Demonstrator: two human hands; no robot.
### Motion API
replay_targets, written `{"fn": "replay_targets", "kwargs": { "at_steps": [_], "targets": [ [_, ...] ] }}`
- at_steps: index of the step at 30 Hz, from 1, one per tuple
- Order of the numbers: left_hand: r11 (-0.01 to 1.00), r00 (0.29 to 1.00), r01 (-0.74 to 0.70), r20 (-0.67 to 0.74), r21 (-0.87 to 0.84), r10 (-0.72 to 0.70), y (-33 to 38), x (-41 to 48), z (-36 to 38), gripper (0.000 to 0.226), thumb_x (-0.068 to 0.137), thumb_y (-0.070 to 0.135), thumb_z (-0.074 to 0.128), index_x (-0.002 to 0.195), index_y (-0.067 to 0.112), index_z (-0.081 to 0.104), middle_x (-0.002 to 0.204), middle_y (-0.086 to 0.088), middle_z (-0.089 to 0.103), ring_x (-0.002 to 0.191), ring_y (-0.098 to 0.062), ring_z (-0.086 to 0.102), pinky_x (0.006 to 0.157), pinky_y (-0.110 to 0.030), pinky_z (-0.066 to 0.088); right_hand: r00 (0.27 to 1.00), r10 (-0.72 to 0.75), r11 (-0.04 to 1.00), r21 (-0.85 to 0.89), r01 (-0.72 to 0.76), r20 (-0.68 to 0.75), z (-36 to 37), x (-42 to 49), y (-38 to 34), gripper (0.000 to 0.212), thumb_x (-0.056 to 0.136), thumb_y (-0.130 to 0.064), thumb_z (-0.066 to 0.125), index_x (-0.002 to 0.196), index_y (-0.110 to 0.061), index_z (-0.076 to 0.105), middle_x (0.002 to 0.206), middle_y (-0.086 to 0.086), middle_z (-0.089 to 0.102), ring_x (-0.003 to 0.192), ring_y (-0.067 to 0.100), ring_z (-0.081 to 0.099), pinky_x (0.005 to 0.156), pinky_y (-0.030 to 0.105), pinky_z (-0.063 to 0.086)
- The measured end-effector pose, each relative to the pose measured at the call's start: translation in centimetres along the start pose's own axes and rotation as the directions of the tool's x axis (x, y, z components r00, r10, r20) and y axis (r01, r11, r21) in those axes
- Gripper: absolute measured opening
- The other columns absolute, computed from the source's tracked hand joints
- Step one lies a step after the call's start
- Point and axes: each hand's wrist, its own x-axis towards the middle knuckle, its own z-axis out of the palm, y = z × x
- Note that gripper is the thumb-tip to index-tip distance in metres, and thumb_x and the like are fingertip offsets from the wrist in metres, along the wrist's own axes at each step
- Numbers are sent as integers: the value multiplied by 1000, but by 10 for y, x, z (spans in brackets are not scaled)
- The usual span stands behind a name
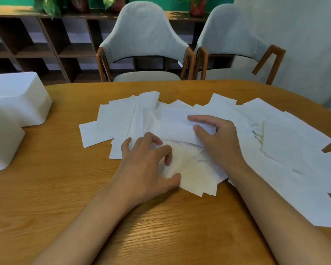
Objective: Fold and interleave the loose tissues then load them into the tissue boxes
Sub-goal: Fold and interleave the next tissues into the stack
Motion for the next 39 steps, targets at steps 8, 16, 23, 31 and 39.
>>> {"fn": "replay_targets", "kwargs": {
  "at_steps": [8, 16, 23, 31, 39],
  "targets": [
    [997, 986, -46, -160, -55, 37, 12, 3, 13, 38, 75, 72, 65, 78, 34, 60, 115, 14, 43, 117, -7, 42, 108, -42, 22, 1000, 20, 1000, -16, -20, -8, 3, 0, -1, 27, 98, -17, 62, 117, -32, 73, 124, -19, 67, 115, -6, 55, 94, 1, 33],
    [995, 985, -78, -161, -55, 68, 19, 3, 15, 16, 92, 47, 68, 83, 33, 68, 110, 18, 50, 109, -2, 46, 111, -41, 17, 1000, 14, 1000, -24, -14, -15, 2, 0, -1, 25, 99, -19, 61, 116, -34, 72, 121, -24, 64, 107, -14, 52, 88, -5, 30],
    [985, 981, -99, -179, -141, 73, 16, 1, 11, 11, 94, 38, 70, 86, 34, 62, 100, 17, 54, 101, -4, 48, 98, -35, 28, 1000, -11, 1000, 2, 11, -17, 0, 0, 0, 27, 98, -17, 60, 115, -33, 74, 122, -20, 68, 117, -7, 55, 96, 1, 34],
    [915, 994, -57, -110, -399, 14, 11, -1, -16, 13, 97, 32, 69, 84, 31, 65, 87, 13, 65, 91, -6, 59, 71, -15, 43, 999, -2, 1000, 2, 2, -54, -2, 3, 0, 26, 98, -19, 60, 111, -38, 73, 114, -33, 64, 111, -21, 50, 89, -8, 31],
    [595, 997, -52, -77, -802, -16, -17, -1, -56, 18, 88, -14, 68, 76, 0, 66, 87, -11, 78, 81, -11, 74, 73, -17, 55, 999, -38, 999, 31, 39, -33, -5, 4, 5, 25, 98, -17, 62, 116, -31, 74, 122, -20, 68, 117, -8, 56, 103, 9, 40]
  ]
}}
